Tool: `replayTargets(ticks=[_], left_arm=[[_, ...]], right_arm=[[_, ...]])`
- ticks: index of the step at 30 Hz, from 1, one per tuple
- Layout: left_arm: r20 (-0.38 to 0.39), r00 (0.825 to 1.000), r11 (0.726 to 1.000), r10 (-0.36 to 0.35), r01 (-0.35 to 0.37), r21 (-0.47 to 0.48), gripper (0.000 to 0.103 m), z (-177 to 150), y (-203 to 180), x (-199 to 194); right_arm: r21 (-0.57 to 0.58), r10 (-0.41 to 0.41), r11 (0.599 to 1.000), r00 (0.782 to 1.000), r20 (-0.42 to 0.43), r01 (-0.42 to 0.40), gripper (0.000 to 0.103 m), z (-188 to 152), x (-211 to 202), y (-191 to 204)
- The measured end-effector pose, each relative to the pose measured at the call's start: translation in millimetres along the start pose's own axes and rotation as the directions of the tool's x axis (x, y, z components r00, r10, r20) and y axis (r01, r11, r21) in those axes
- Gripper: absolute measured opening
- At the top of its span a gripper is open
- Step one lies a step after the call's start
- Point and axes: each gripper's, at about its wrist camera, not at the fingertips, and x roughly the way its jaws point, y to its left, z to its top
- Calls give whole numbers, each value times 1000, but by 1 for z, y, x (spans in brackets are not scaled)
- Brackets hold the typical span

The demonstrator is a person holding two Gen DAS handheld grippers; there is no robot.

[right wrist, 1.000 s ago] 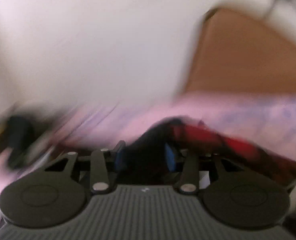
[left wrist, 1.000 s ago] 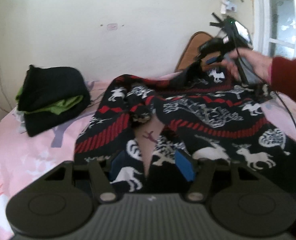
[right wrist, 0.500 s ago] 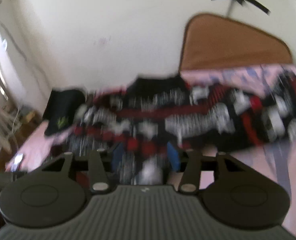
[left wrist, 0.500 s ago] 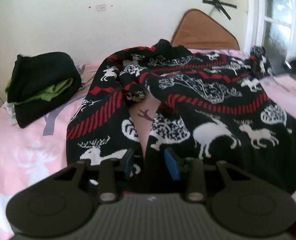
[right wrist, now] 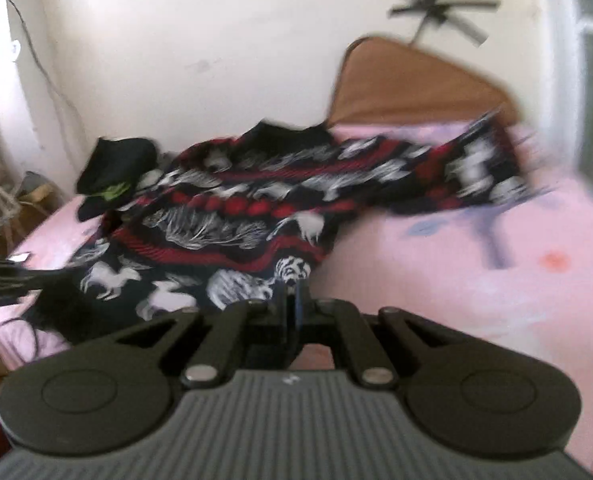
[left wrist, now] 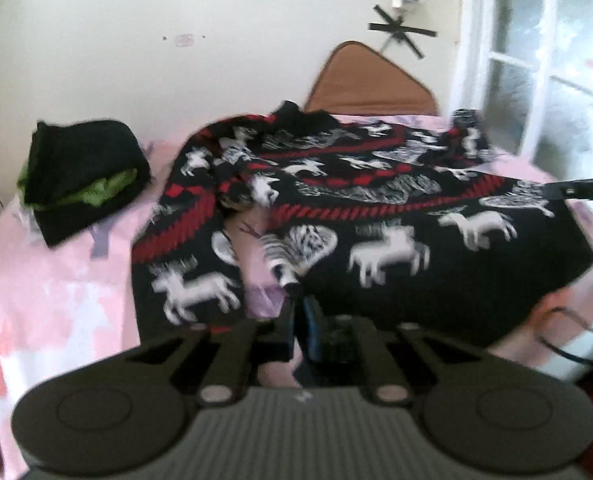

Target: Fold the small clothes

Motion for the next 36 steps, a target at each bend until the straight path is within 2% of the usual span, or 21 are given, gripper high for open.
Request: replayTargets(ticks=[3,5,7,8,9,11,12,14,17,19,21,23,26,29,31,34,36], left_arm=[[-51,999,998,-17,14,-60,7,-14,0,-2],[-93,995,994,-36,27,-101,10,-21,8,6],[-96,995,990,-29,15,-141,13,-22,18,5],[-80,997,988,-13,1,-153,14,-20,25,0],[-61,998,987,10,-20,-160,19,-18,31,-4],[-24,998,982,64,-68,-176,30,-14,45,-14],[-8,995,978,95,-95,-186,36,-13,52,-17],[3,990,968,138,-134,-214,41,-11,65,-19],[-7,987,953,160,-156,-261,41,-17,81,-18],[-8,988,947,157,-153,-283,41,-22,87,-18],[-2,987,945,160,-154,-290,41,-29,90,-21],[3,984,941,178,-169,-292,41,-37,94,-26],[8,981,928,196,-183,-323,41,-49,105,-39],[15,977,911,212,-193,-365,41,-60,121,-52],[16,974,902,224,-201,-382,41,-65,128,-58],[22,971,893,238,-210,-399,41,-74,140,-66],[23,969,886,246,-215,-411,41,-78,146,-69]], right_arm=[[-28,-65,998,996,-59,63,6,-7,-13,-1],[-79,-152,986,983,-106,144,11,-16,-3,0],[-71,-196,980,970,-143,187,11,-21,8,-5],[-45,-191,981,973,-131,187,14,-19,9,-7],[-19,-168,986,980,-104,167,16,-12,7,-8],[3,-97,995,995,-28,97,34,4,1,-4],[-9,-69,998,998,2,69,39,11,0,3],[-56,-18,998,999,31,19,42,24,6,24],[-108,116,988,993,9,-114,42,39,28,57],[-126,215,968,976,-25,-216,42,45,48,82],[-171,304,934,950,-73,-312,42,49,68,114],[-234,375,888,918,-131,-396,42,51,88,148],[-288,468,806,855,-224,-517,43,54,109,194],[-338,510,730,802,-309,-594,52,49,126,228],[-361,512,698,783,-353,-619,57,44,141,249],[-355,506,685,766,-397,-637,62,38,158,270],[-345,503,687,761,-411,-640,70,36,169,281]])
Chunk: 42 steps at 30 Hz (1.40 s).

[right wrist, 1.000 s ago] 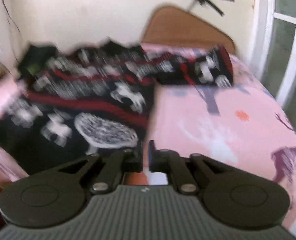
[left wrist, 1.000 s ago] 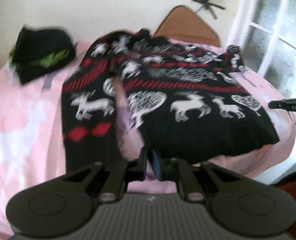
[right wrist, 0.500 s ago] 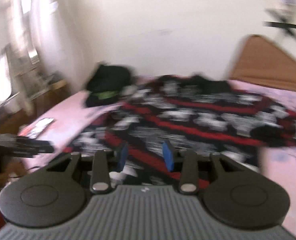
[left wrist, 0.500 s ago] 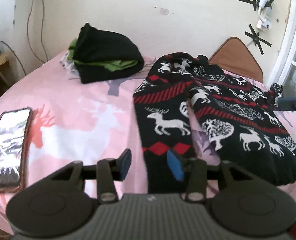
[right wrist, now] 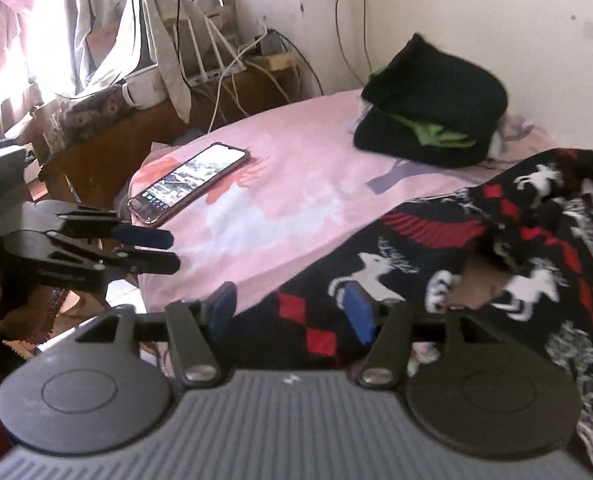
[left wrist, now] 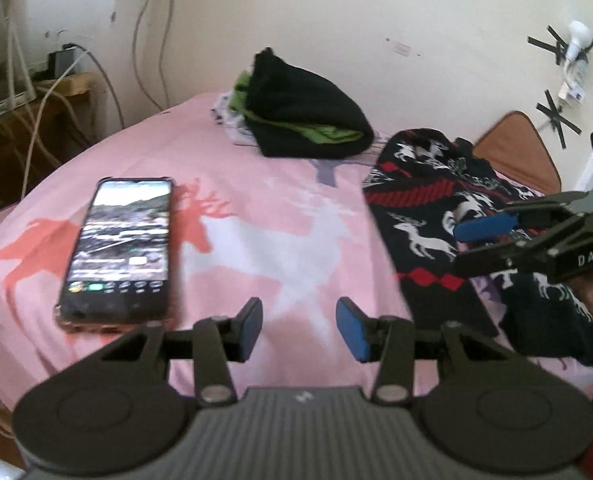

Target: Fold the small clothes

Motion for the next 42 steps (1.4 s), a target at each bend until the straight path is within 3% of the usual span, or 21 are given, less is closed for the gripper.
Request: replayTargets(ticks=[2,8,12,13,15,17,19,22,25,27,30,33,37,42], left_arm=[[4,1000,1000,3,-3,-17,41,-1,8,0],[17,1000,999,-24,25,-46,41,-2,18,2],[21,999,998,-37,38,-51,42,-3,19,4],[21,999,998,-38,39,-54,42,-3,19,5],[24,999,997,-39,40,-59,42,-3,19,6],[27,999,997,-39,41,-62,42,-3,19,6],[29,999,997,-35,37,-63,42,-3,20,6],[33,999,998,-17,19,-65,42,0,20,5],[46,999,997,-4,7,-71,42,6,21,6],[61,998,998,3,1,-66,42,11,17,6],[93,996,999,5,0,-51,42,23,7,8],[139,990,999,-10,15,-36,43,39,-6,11],[183,982,999,-46,42,25,45,70,-32,26],[185,975,987,-122,100,125,47,117,-76,69]], right_arm=[[-1,4,1000,1000,-15,-4,79,1,9,1],[-70,22,997,993,-118,-31,84,-6,35,15],[-122,6,992,994,-109,-20,86,-9,40,20],[-146,-2,989,994,-108,-13,81,-10,41,22],[-204,-46,979,994,-99,25,63,-10,42,27],[-214,-50,976,994,-99,28,32,-6,42,27],[-205,-59,978,993,-106,36,15,0,41,22],[-44,28,999,996,-83,-32,9,21,29,3],[89,108,990,994,21,-109,9,64,7,-15],[103,113,987,987,115,-125,9,104,-18,-26],[88,90,989,955,284,-119,9,163,-71,-40],[82,6,996,911,412,-44,9,197,-121,-60],[144,-119,988,870,479,55,9,202,-169,-98],[271,-267,952,826,497,144,9,173,-217,-155]])
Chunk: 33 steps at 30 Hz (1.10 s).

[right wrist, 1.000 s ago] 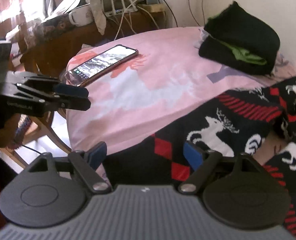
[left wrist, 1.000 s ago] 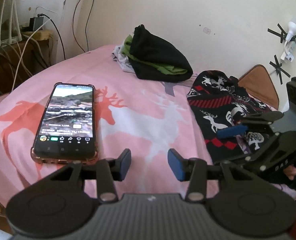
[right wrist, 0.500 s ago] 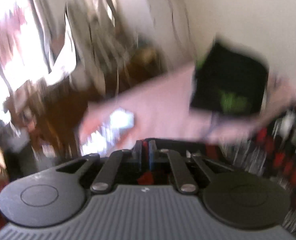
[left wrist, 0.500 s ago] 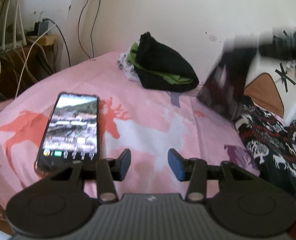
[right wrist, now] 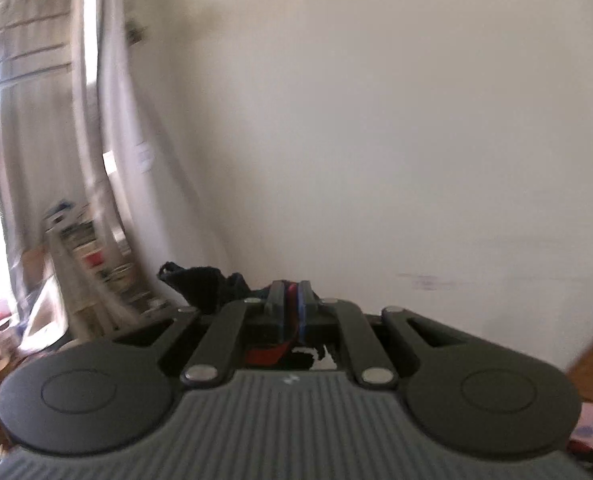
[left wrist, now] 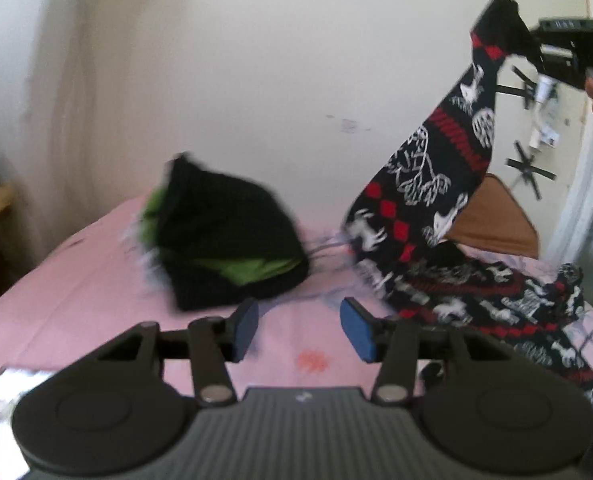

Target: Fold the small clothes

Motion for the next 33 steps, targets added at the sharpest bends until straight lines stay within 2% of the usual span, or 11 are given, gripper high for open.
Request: replayTargets(ticks=[5,9,12,17,18,19,21,24,27,30,33], left_arm=[[-53,994,996,-91,91,10,49,36,-30,81],[-139,985,995,-101,98,-31,50,51,-45,154],[-227,968,992,-111,93,-86,50,54,-53,214],[-316,928,969,-198,137,-205,54,47,-55,276],[-323,922,962,-215,143,-232,52,45,-55,284],[-326,918,956,-225,145,-254,41,43,-55,289],[-321,926,958,-200,117,-261,13,42,-60,295],[-249,951,962,-182,119,-247,11,52,-61,276],[-170,974,972,-152,116,-205,11,69,-64,259],[-193,975,987,-109,83,-138,12,65,-77,264],[-287,956,996,-51,26,-91,18,47,-81,283]], right_arm=[[111,-106,988,994,5,105,9,-18,-39,-70],[186,-182,966,983,-12,181,9,-41,-62,-119],[255,-229,940,973,-28,228,9,-60,-73,-159],[343,-267,897,961,-77,277,9,-99,-79,-209],[359,-271,889,959,-87,284,9,-107,-79,-217],[376,-275,880,957,-96,291,9,-115,-80,-225],[403,-283,863,952,-113,304,9,-127,-83,-239],[437,-295,838,945,-141,327,9,-146,-87,-256],[449,-289,830,943,-162,332,9,-162,-84,-262],[467,-307,809,934,-181,357,9,-183,-81,-268],[467,-389,762,894,-221,448,11,-204,-75,-290]])
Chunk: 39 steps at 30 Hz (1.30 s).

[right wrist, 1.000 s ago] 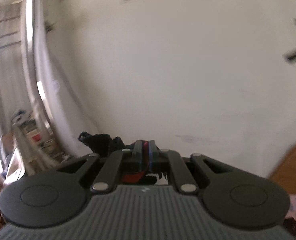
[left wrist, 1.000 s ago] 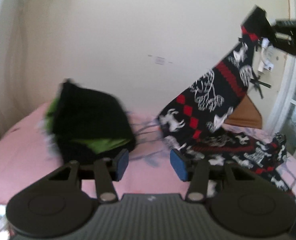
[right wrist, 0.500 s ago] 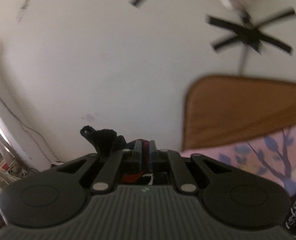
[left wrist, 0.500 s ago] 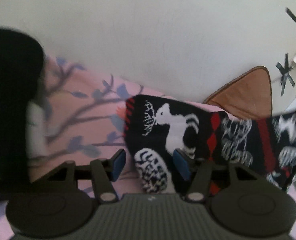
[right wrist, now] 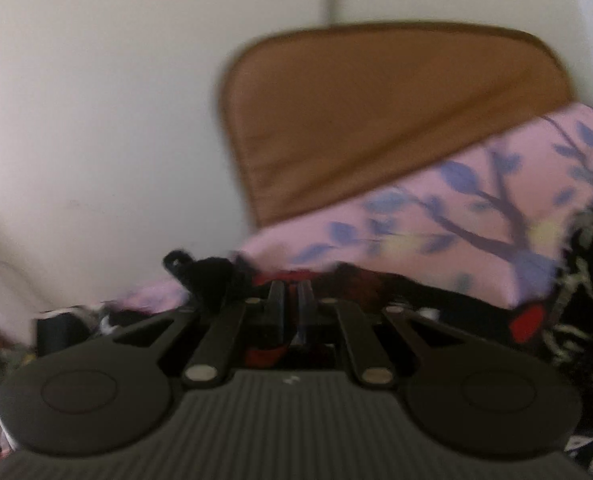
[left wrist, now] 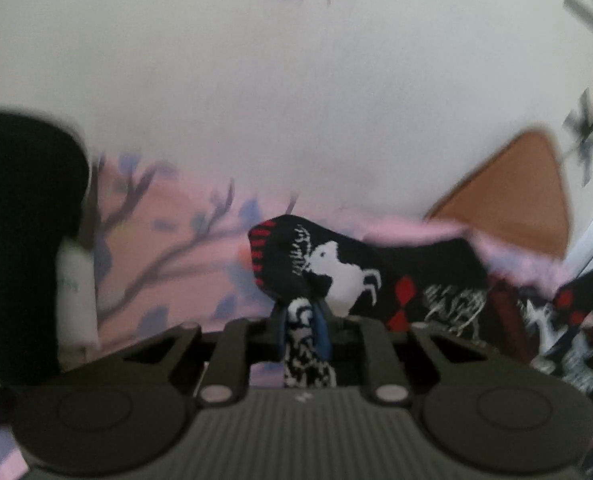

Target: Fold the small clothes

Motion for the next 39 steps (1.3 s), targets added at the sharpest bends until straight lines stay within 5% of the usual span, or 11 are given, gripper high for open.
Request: replayTargets(ticks=[3,5,10,17,22,28,30,31,32,35,39], left_arm=[[20,1000,999,-9,10,-45,31,-7,11,-5],[49,999,997,-20,24,-77,39,-6,19,-14],[46,998,993,-50,55,-104,45,-2,20,-15],[45,997,995,-68,71,-71,23,-11,9,-5],[62,995,994,-78,83,-76,18,-12,10,-6],[67,993,991,-92,98,-90,15,-13,13,-6],[71,993,989,-99,106,-99,13,-13,15,-7],[74,992,988,-101,108,-107,13,-13,16,-9],[82,991,987,-105,114,-116,13,-13,17,-12],[121,986,983,-115,130,-129,12,-13,20,-28],[139,986,984,-98,117,-136,12,-14,21,-34]], right_arm=[[81,-36,996,999,38,33,22,-1,-5,-18],[163,-5,987,998,59,-5,47,-1,-15,-30],[229,40,971,993,108,-64,64,-7,-37,-33],[195,59,977,989,135,-85,67,-22,-45,-4],[44,20,999,976,219,-30,70,-27,-58,28],[91,-97,992,990,103,87,71,-28,-25,21],[132,-119,986,989,85,107,67,-28,-15,13],[139,-126,984,989,78,115,47,-27,-11,11],[144,-141,981,988,69,130,7,-24,-6,9],[149,-103,985,992,69,92,3,-17,-2,10],[-23,-20,999,974,228,26,3,-9,-29,51]])
